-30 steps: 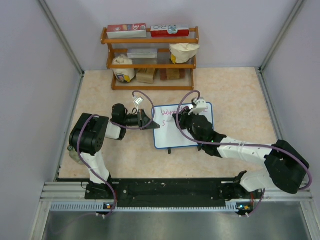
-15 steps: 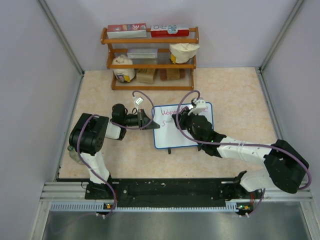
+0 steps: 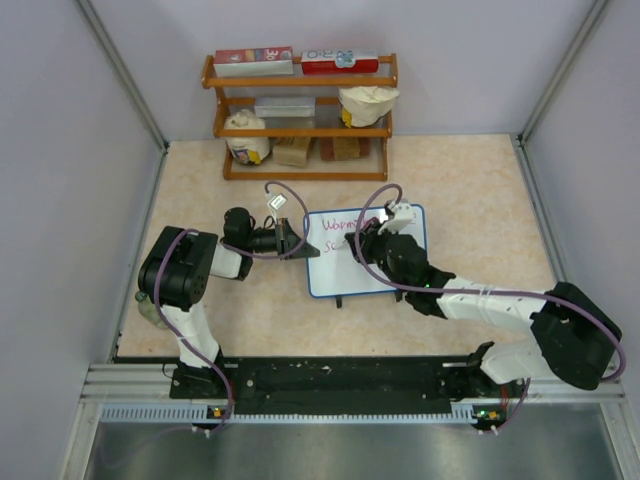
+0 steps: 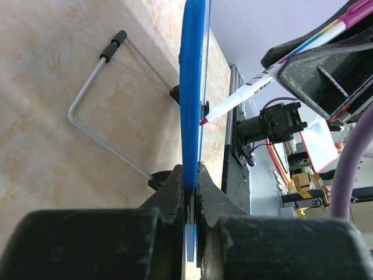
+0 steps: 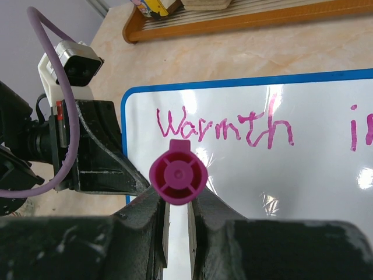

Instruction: Write a sentence on the whiteboard

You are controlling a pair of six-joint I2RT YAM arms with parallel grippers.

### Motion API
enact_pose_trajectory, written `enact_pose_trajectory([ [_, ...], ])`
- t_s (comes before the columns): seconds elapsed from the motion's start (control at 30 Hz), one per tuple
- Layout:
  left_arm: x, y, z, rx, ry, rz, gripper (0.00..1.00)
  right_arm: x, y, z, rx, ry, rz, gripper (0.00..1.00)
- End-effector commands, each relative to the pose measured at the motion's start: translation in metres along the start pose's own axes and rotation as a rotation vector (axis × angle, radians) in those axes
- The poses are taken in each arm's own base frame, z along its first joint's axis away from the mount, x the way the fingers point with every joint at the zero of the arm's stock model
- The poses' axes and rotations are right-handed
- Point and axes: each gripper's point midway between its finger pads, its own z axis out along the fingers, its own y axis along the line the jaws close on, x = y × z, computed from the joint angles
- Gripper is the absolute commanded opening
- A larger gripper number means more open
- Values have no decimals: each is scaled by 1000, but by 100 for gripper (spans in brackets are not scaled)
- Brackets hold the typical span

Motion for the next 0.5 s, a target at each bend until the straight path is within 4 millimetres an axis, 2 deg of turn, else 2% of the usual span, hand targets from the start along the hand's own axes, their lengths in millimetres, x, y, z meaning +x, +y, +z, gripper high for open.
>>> enact_pose_trajectory([
  [0.0,-5,-1,1,4,-12,18,0,-3,-10,-4,30,-10,-6,0],
  [0.17,-5,-1,1,3,-11,16,0,-7,-13,-5,50,-19,-10,0],
  [0.47,-5,-1,1,4,-12,19,0,-26,-14,-2,75,-62,-15,0],
])
